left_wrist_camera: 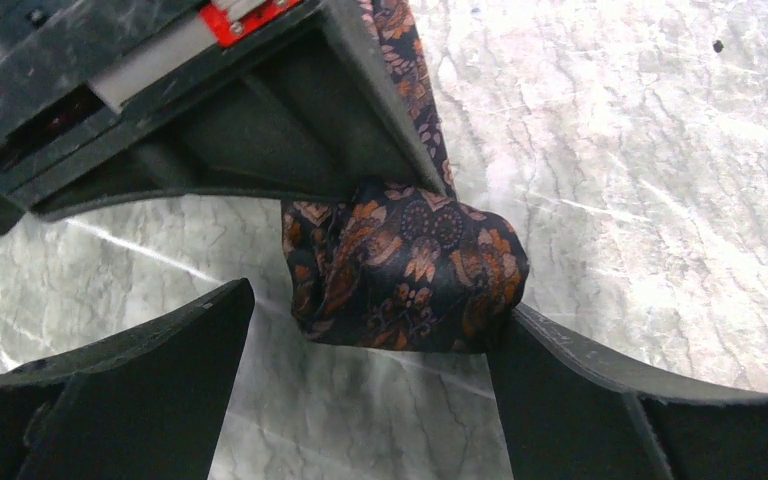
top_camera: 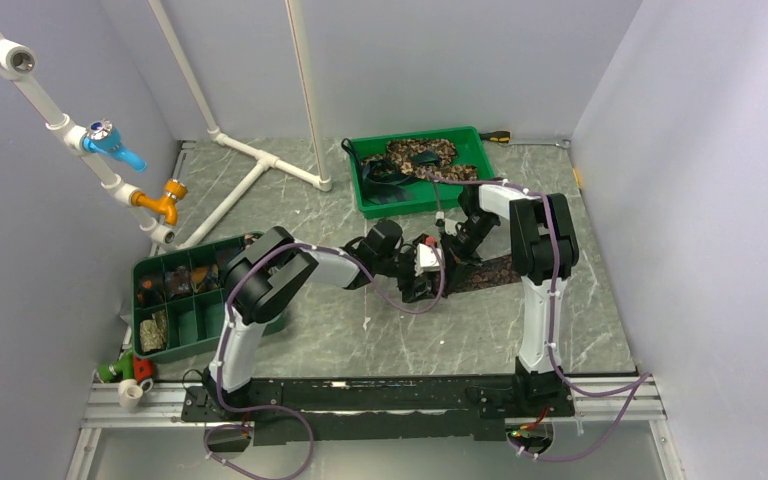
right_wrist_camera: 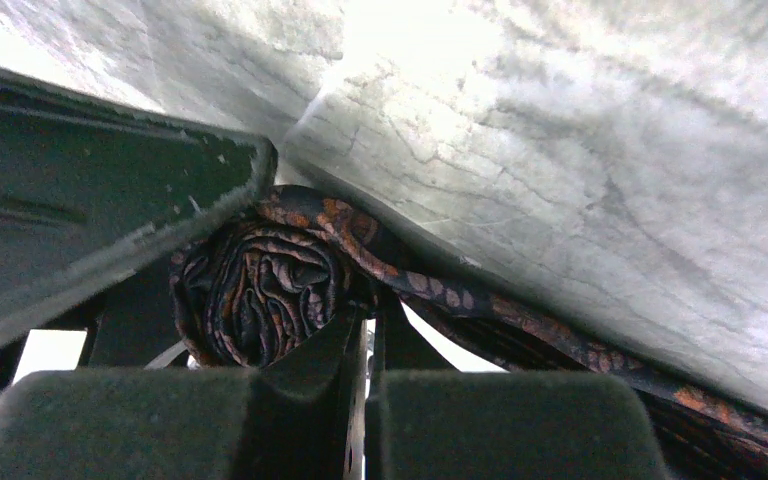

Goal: Roll the ties
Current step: Roll the tie at the center of the board.

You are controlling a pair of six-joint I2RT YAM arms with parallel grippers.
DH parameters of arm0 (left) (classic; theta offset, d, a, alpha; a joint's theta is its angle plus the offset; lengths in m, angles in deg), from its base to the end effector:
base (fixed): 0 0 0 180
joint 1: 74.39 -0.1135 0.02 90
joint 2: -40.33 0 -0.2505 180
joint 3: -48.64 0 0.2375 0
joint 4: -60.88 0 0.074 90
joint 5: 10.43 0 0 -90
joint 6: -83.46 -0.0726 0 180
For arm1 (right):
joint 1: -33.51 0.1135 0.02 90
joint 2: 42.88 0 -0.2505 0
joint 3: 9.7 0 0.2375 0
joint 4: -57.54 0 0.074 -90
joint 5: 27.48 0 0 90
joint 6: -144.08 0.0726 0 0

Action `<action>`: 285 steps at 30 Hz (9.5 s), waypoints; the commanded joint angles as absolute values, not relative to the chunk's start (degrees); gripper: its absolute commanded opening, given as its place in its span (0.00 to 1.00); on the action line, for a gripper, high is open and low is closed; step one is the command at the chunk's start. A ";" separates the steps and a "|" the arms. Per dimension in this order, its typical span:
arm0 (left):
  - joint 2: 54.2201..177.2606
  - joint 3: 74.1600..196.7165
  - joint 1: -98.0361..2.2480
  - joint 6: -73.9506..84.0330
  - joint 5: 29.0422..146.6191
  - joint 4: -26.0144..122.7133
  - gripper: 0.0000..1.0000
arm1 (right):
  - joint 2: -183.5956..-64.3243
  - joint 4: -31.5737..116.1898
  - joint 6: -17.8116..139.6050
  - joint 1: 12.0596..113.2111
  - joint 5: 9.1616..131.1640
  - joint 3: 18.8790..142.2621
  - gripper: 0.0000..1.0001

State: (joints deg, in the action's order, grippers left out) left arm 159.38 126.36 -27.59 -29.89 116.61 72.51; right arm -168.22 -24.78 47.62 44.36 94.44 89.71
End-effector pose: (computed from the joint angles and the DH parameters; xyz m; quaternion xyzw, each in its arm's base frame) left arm 0.2656 -0.3467 0.1103 0.6017 0.5794 -0.3657 0.4105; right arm 0.3228 0.1010 0.0852 0.0997 -0.9450 -0.2654 0.1628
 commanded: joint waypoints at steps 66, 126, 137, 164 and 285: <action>158.22 119.68 -28.28 -26.00 103.91 50.48 0.22 | -158.62 -16.84 43.07 44.80 117.53 84.67 0.69; 159.18 123.30 -27.48 -27.46 110.13 80.63 0.66 | -173.76 -14.98 39.41 42.86 96.05 93.94 0.00; 150.90 116.23 -27.10 -25.05 107.07 59.09 0.11 | -170.58 -15.30 39.93 45.26 105.08 94.50 0.21; 155.45 123.98 -27.26 -21.00 108.73 38.96 0.15 | -169.08 -18.36 37.57 48.15 112.12 93.20 0.38; 155.06 125.77 -30.75 -26.24 114.07 58.05 0.76 | -160.36 9.43 52.34 47.43 98.32 76.65 0.00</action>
